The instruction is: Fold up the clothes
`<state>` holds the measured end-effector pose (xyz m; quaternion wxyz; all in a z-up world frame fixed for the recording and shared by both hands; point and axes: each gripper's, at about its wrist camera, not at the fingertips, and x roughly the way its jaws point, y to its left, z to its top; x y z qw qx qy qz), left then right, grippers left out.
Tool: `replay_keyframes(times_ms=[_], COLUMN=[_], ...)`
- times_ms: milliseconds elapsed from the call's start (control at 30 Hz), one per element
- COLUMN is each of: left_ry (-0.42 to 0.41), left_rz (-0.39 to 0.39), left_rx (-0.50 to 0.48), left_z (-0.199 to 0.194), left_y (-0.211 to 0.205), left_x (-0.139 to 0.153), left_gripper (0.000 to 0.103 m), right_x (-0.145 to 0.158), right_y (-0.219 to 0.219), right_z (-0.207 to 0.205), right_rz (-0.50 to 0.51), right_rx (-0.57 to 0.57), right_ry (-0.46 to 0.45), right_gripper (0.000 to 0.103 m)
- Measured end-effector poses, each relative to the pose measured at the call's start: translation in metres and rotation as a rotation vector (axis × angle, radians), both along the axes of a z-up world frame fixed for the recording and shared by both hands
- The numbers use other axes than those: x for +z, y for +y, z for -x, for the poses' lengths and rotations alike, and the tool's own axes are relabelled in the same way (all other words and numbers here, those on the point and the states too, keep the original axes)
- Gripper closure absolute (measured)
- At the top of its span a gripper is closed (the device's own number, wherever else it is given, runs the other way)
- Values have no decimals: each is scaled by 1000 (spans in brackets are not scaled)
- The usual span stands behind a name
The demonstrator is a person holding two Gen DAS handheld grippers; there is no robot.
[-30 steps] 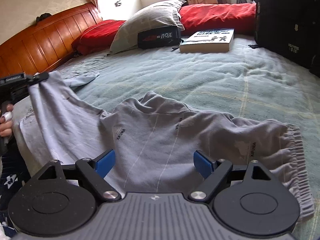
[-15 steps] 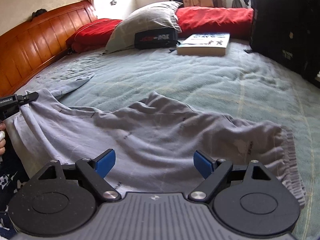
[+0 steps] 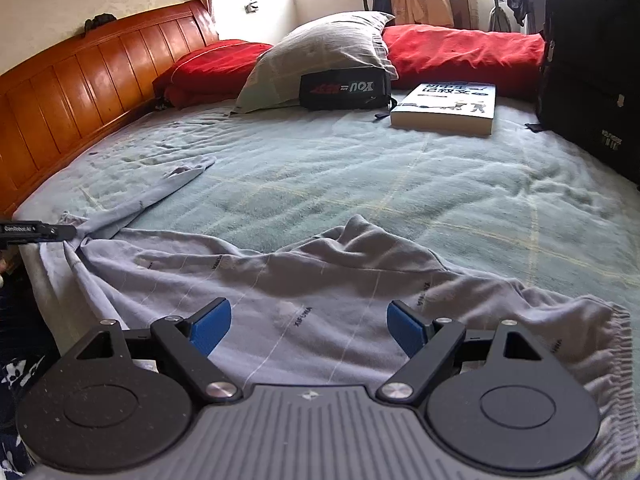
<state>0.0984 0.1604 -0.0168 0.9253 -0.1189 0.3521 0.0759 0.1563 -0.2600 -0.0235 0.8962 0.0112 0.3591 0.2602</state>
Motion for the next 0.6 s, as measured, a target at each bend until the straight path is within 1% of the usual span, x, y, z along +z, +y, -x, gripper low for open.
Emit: replay_keyframes(times_ms=[67, 167, 200, 267, 367, 433, 500, 600], left_ry=[3, 2, 2, 5, 9, 16, 36, 75], left_rz=[-24, -73, -69, -32, 26, 61, 83, 98], left_rx=[-66, -189, -226, -318, -456, -545, -620, -709], left_z=[-8, -28, -35, -49, -69, -83, -96, -118], left_y=[-13, -46, -58, -81, -115, -139, -166, -201], left_x=[9, 19, 20, 20, 21, 20, 12, -5], left_gripper=[54, 53, 53, 53, 52, 52, 52, 53], right_x=[-3, -6, -7, -8, -11, -14, -18, -22], right_y=[-2, -9, -13, -22, -35, -42, -46, -46], right_z=[-5, -11, -12, -13, -13, -14, -15, -12], right_rz=[-15, -42, -51, -72, -96, -110, -116, -97], right_rx=[-1, -10, -15, -12, -3, 3, 10, 39], right_ry=[3, 9, 12, 19, 40, 59, 81, 94], right_gripper=[14, 14, 14, 14, 11, 10, 10, 10])
